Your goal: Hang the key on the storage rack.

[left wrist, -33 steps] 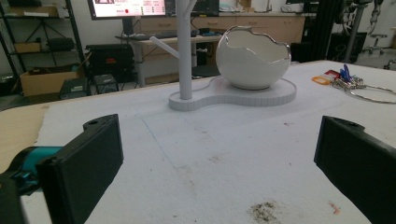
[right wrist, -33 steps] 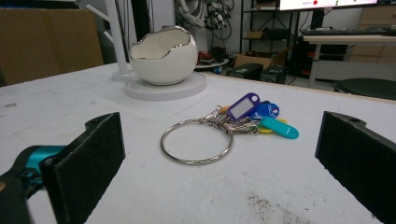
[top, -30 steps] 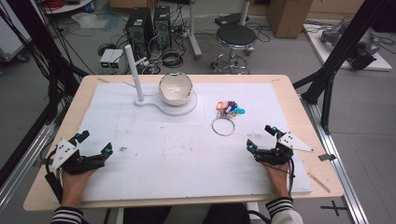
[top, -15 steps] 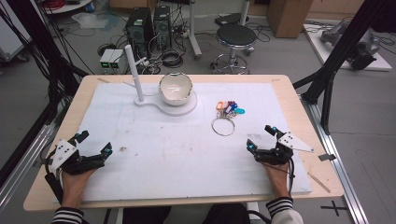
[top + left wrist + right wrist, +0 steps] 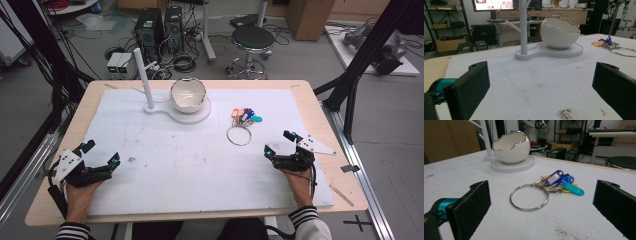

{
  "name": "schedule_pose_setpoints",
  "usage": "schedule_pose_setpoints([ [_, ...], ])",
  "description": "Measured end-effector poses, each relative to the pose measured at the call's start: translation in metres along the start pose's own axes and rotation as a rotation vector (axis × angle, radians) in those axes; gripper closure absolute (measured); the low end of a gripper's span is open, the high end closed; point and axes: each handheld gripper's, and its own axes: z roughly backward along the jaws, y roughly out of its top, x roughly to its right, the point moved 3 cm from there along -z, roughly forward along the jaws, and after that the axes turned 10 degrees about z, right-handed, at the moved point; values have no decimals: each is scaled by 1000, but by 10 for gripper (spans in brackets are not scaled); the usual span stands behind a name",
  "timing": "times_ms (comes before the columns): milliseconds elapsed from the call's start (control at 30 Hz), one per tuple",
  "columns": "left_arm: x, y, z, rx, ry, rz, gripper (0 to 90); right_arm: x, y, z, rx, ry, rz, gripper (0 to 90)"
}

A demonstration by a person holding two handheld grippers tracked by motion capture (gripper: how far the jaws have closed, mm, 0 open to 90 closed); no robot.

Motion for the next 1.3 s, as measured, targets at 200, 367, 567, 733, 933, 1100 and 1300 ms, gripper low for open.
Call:
schedule_pose_setpoints([
  [200,0,0,0,-1,-1,4,17,4,23,-7,-48,34,33,10],
  [367,0,0,0,-1,1,3,17,5,45,-18,-82,80,49,10],
  [567,0,0,0,-2,9,2,17,11,71,-34,-141,140,51,10],
  [733,0,0,0,-3,10,3,17,14,84,-44,-192,186,68,10],
  [933,0,0,0,-2,11,4,17,13,99,-60,-276,257,109,10],
  [1100,0,0,0,-4,11,4,17,14,108,-73,-350,297,141,10],
  [1300,0,0,0,-5,14,5,17,13,118,-89,-444,354,181,10],
])
